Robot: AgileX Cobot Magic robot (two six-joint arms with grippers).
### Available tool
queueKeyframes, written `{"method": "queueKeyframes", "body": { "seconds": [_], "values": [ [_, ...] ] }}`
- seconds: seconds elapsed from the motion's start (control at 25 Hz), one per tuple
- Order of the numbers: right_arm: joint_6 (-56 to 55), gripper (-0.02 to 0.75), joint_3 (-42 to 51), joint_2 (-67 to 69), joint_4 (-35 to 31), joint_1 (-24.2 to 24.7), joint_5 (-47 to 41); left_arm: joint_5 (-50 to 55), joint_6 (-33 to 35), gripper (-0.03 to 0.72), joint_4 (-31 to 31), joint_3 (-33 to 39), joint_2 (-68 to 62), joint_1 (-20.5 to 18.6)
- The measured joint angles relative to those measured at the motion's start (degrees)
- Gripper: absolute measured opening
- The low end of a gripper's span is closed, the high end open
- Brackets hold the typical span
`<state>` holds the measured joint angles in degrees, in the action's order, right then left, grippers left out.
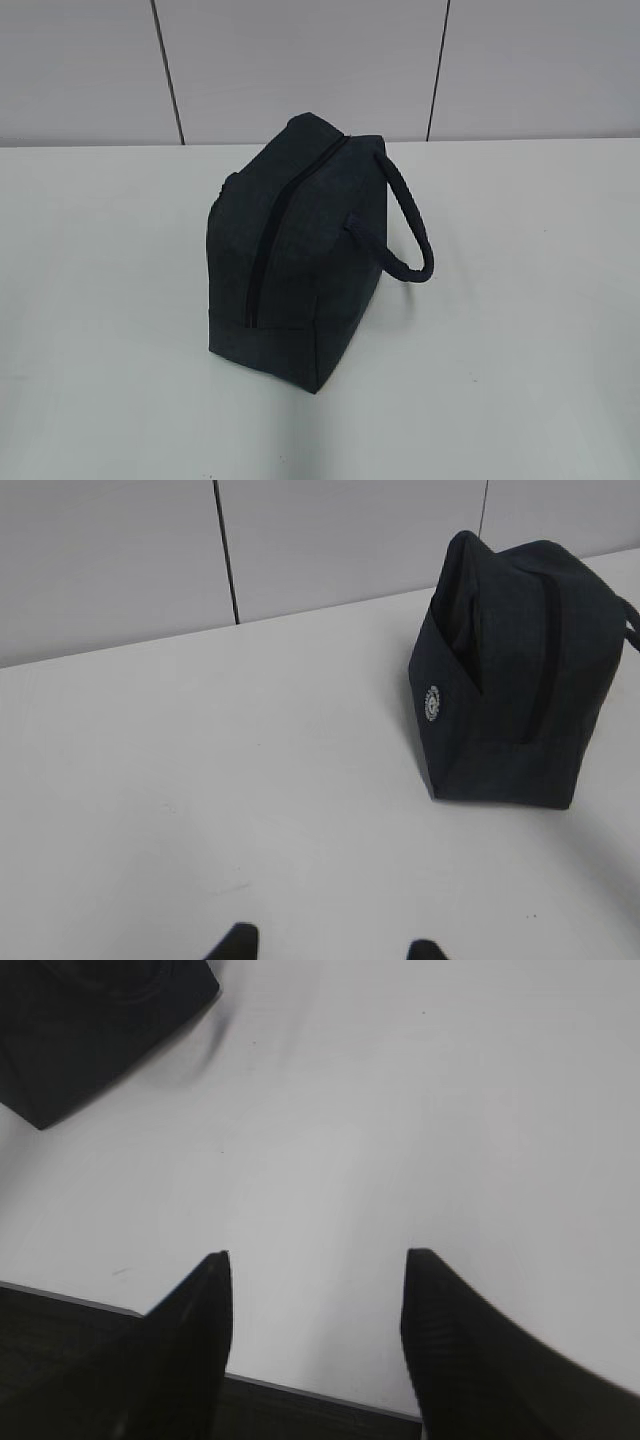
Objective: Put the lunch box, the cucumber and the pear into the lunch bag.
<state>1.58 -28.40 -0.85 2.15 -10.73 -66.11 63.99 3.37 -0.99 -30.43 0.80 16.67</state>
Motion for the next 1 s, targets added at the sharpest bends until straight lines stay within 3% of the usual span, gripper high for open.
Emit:
{"method": "queueKeyframes", "body": {
  "seconds": [0.2,0.36,0.44,0.56,1.0],
  "values": [
    [0.0,0.424,0.04,0.0,0.0,1.69,0.11,-0.05,0.0,0.276,0.0,0.0,0.0,-1.36],
    [-0.11,0.424,0.04,-0.03,0.0,12.92,0.11,-0.05,0.0,0.276,0.06,0.0,0.0,-8.61],
    [-0.11,0.424,0.04,-0.03,0.0,16.09,0.11,-0.05,0.0,0.276,0.06,0.0,0.0,-12.04],
    [-0.11,0.424,0.04,-0.03,0.0,17.17,0.11,-0.05,0.0,0.276,0.06,0.0,0.0,-14.39],
    [-0.11,0.424,0.04,-0.03,0.0,17.17,0.11,-0.05,0.0,0.276,0.06,0.0,0.0,-14.56]
  ]
}}
